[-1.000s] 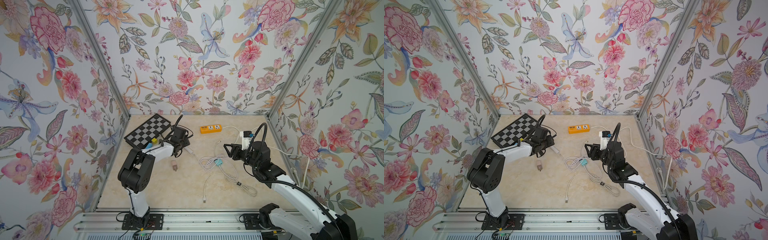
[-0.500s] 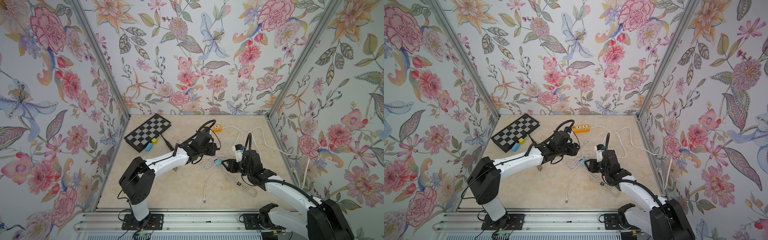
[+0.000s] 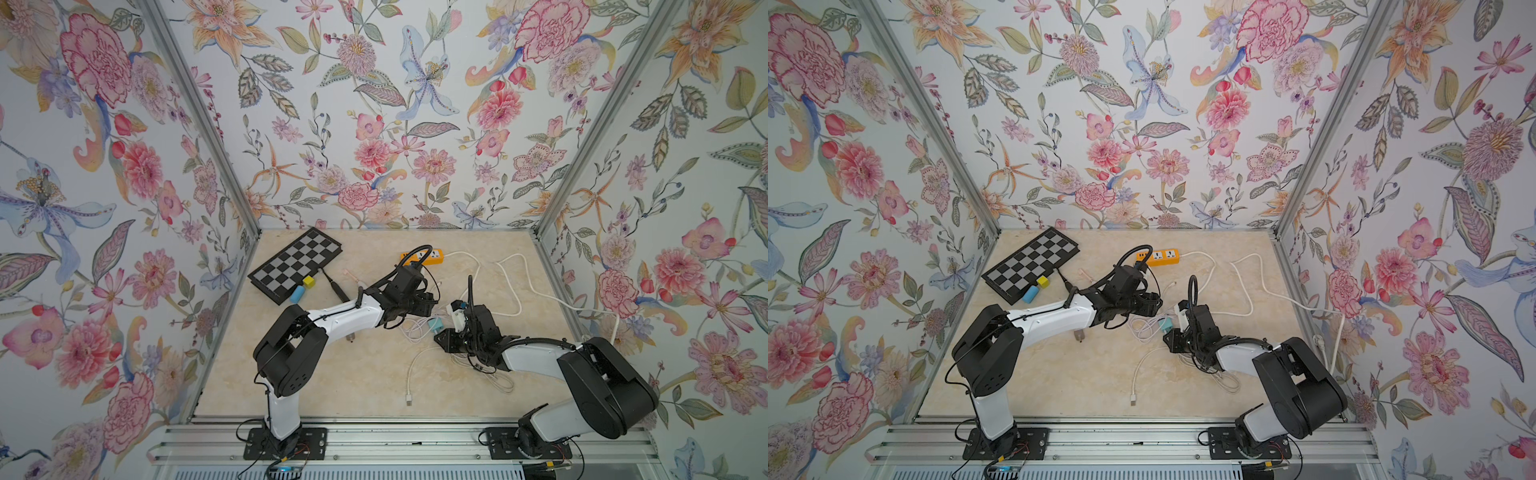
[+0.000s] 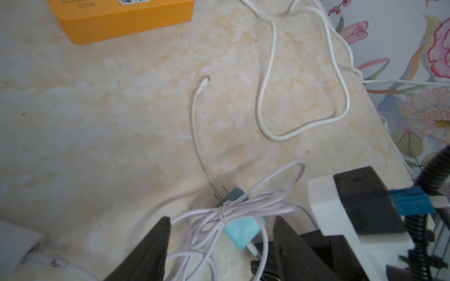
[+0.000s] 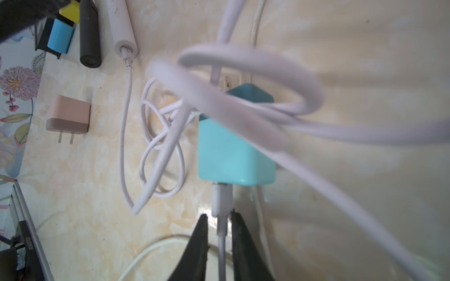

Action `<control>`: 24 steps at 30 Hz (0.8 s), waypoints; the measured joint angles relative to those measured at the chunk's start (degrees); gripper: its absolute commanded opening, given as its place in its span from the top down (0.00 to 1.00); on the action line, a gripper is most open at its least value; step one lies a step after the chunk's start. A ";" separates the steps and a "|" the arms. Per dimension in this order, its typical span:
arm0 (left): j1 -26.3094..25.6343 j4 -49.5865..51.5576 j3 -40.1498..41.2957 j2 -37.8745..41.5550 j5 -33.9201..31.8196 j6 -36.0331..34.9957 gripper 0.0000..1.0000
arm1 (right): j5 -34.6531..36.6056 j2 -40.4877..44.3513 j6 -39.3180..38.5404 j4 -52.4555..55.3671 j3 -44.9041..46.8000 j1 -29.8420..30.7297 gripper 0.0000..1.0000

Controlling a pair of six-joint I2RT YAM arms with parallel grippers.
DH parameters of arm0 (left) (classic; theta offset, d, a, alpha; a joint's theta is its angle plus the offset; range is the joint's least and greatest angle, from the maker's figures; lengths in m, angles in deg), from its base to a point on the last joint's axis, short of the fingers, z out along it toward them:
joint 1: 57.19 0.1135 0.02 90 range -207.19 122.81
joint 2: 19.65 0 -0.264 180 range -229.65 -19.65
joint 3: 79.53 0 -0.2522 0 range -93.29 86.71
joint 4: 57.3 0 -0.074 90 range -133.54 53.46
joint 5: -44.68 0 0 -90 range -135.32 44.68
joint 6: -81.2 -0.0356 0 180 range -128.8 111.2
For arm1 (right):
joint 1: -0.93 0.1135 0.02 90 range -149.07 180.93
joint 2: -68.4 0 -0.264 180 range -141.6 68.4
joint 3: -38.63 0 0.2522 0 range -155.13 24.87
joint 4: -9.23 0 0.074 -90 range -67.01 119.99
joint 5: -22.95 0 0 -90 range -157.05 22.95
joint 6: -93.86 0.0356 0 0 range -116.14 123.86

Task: Charge the electric toothbrush
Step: Pick up the plug from the center of the board.

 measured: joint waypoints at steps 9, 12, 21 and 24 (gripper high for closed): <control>4.87 5.18 -1.25 4.79 -3.87 -1.84 0.30 | 0.72 5.03 -5.18 25.97 -13.68 0.68 1.00; 7.32 7.85 -5.14 5.70 -6.64 -3.54 0.30 | -0.76 4.70 -6.38 38.42 -22.08 0.68 1.00; 9.79 10.21 -12.04 8.00 -13.38 -12.94 0.35 | -5.35 0.72 -10.67 66.16 -32.44 0.79 1.00; 10.45 10.29 -12.02 7.96 -12.17 -15.30 0.36 | -9.27 0.98 -11.34 72.00 -33.97 0.76 1.00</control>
